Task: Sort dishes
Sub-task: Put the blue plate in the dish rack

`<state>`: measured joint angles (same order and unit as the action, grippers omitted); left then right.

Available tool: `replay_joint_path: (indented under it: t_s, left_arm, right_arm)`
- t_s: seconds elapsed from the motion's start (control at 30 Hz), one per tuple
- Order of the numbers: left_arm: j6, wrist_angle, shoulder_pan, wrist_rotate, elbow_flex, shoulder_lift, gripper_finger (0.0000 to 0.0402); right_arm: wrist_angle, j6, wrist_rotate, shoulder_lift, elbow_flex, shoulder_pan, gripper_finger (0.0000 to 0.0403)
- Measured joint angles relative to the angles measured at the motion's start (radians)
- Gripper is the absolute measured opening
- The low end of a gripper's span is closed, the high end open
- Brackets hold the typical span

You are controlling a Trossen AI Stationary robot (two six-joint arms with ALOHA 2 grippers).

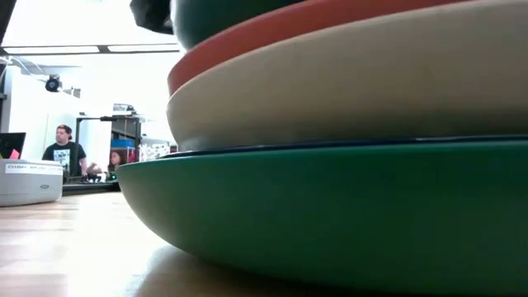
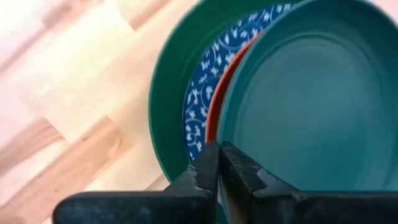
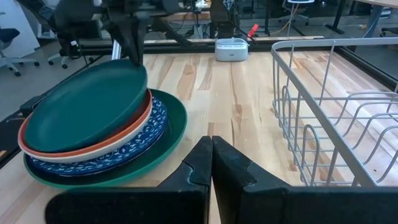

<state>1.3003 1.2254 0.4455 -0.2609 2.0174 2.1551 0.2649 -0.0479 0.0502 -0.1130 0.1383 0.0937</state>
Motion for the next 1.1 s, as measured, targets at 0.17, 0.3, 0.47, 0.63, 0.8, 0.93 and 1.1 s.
replay_joint_path:
  t_s: [0.17, 0.3, 0.47, 0.63, 0.8, 0.93, 1.1]
  left_arm:
    - [-0.025, 0.061, 0.004, -0.069, 0.083, 0.0, 0.0]
    - [-0.074, 0.085, 0.013, -0.122, 0.141, 0.001, 0.0]
    - [-0.134, 0.153, 0.023, -0.234, 0.225, 0.003, 0.0]
    - [-0.233, 0.246, 0.023, -0.433, 0.326, 0.003, 0.0]
    - [-0.316, 0.292, 0.001, -0.607, 0.334, -0.026, 0.0]
    - [-0.328, 0.346, -0.029, -0.765, 0.337, -0.044, 0.0]
    - [-0.468, 0.332, -0.079, -0.958, 0.338, -0.048, 0.0]
  right_arm:
    - [0.0, 0.004, 0.0, 0.0, 0.0, 0.0, 0.0]
    - [0.001, 0.006, 0.0, 0.0, 0.0, 0.0, 0.0]
    - [0.001, 0.011, 0.0, 0.0, 0.0, 0.0, 0.0]
    - [0.002, 0.017, 0.0, 0.0, -0.001, 0.0, 0.0]
    - [0.005, 0.017, 0.0, 0.0, -0.001, 0.0, 0.0]
    - [0.021, 0.033, 0.001, 0.001, -0.001, 0.0, 0.0]
    - [0.027, 0.027, 0.001, 0.001, 0.004, 0.0, 0.0]
